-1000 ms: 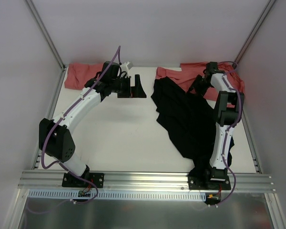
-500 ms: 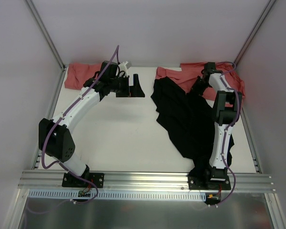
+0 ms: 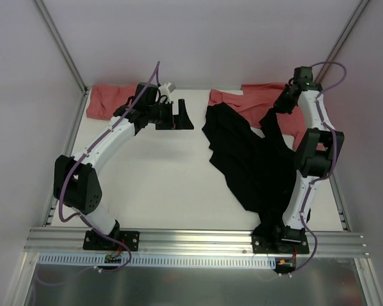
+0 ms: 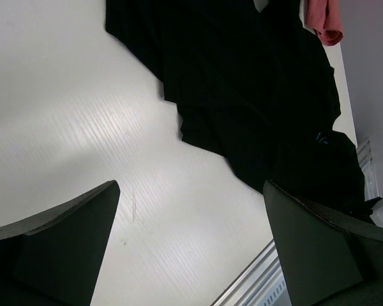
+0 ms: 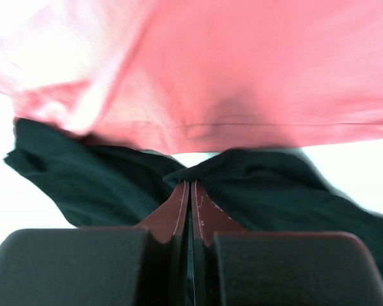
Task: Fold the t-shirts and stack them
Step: Flatten out the tshirt
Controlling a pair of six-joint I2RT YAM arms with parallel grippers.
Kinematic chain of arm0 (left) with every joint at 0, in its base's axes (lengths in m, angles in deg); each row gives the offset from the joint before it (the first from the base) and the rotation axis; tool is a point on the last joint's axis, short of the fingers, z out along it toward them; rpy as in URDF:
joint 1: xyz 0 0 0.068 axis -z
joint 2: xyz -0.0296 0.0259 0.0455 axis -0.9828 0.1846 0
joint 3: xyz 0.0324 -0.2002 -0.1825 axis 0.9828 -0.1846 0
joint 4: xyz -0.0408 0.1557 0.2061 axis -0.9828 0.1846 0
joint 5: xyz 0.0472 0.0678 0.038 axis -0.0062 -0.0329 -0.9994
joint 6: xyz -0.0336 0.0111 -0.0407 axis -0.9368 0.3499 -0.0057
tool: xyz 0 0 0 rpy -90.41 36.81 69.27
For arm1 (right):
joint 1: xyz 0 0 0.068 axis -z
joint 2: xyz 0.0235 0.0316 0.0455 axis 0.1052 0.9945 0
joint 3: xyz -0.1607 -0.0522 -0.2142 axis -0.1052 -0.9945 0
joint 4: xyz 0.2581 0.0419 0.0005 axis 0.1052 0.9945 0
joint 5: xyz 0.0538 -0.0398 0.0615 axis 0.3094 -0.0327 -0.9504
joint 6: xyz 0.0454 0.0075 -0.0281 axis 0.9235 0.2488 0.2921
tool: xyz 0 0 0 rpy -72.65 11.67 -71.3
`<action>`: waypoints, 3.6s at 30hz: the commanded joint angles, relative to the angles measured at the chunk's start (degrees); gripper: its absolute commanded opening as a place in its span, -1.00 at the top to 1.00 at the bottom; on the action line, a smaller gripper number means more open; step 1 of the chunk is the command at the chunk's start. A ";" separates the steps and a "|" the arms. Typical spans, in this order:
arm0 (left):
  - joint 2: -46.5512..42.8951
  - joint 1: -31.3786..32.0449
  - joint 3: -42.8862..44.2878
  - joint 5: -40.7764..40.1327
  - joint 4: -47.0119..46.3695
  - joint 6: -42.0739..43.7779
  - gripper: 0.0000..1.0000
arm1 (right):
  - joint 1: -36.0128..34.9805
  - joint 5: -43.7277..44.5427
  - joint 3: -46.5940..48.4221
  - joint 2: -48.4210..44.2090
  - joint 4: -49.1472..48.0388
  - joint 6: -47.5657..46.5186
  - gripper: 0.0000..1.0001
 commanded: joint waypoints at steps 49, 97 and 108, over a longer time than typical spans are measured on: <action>60.03 5.53 44.19 7.78 -35.60 -35.32 -0.97 | 11.02 7.99 -15.12 -56.10 9.23 -4.33 0.99; 27.61 -2.29 9.96 12.31 -32.00 -20.80 -0.97 | 7.33 -15.92 -19.50 -80.89 37.37 -5.04 0.99; -1.22 -2.20 -11.62 -3.39 1.37 9.93 -0.97 | 7.24 -11.08 -33.92 -73.44 17.35 -0.30 0.99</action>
